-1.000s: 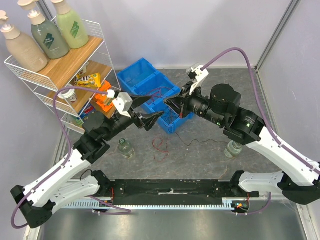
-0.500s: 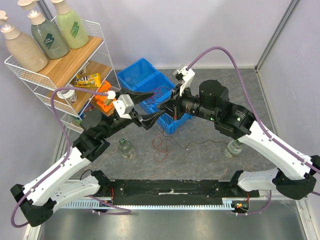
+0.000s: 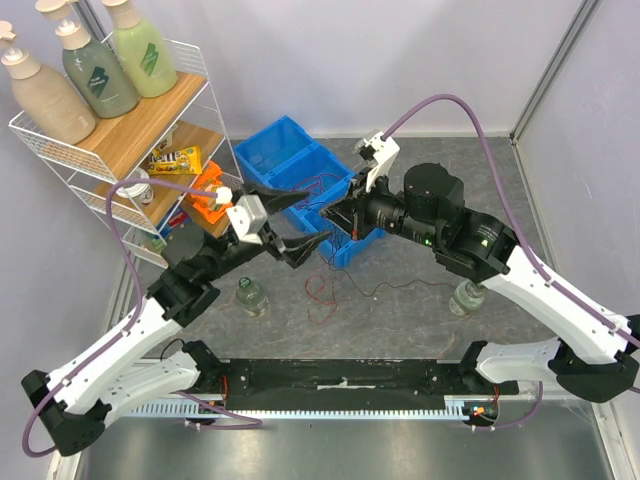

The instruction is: Untangle the cables

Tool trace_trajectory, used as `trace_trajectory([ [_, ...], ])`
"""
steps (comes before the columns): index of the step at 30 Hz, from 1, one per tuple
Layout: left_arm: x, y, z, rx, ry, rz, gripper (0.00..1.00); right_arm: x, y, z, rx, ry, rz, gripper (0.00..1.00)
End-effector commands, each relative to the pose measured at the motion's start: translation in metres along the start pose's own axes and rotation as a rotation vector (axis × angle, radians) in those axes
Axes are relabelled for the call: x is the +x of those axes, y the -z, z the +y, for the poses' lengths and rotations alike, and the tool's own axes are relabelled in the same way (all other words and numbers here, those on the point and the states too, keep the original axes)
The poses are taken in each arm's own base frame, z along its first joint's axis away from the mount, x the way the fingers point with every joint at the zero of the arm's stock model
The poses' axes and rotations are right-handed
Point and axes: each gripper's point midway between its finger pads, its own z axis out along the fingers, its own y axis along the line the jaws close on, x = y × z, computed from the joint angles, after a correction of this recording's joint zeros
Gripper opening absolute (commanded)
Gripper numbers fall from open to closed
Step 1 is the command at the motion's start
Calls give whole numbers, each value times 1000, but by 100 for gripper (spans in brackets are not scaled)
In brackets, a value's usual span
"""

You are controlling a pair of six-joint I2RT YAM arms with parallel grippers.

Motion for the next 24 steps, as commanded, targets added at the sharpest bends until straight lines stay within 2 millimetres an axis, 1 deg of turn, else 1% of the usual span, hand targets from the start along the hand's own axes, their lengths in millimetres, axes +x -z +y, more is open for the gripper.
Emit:
trace_trajectory([
  [1,2,23,-21,80,-40,-23,90,-40,15,20,-79,10,-148,0],
  [3,-6,30,-28,108,-65,-57,91,-36,14,21,-91,15,-136,0],
  [4,-5,31,-30,123,-73,-58,92,-34,14,22,-95,14,-132,0],
  [6,-5,31,-26,101,-74,-50,93,-34,15,25,-112,14,-129,0],
  [8,-2,27,-20,75,-65,-28,93,-33,15,29,-130,11,-121,0],
  [10,-4,21,-13,43,-57,-27,93,-32,13,29,-134,6,-118,0],
  [13,-1,11,-3,6,-52,-7,94,-31,12,30,-141,-5,-115,0],
  [17,1,-3,-6,44,-22,14,94,-31,9,30,-141,-26,-120,0],
  [18,5,-8,-8,58,-5,25,93,-31,7,31,-143,-32,-122,0],
  [20,11,-14,-7,57,25,43,90,-32,5,30,-142,-41,-127,0],
  [22,19,-16,-7,57,40,71,82,-32,3,26,-120,-43,-137,0],
  [24,28,-14,-8,57,58,115,73,-34,6,18,-78,-42,-153,0],
])
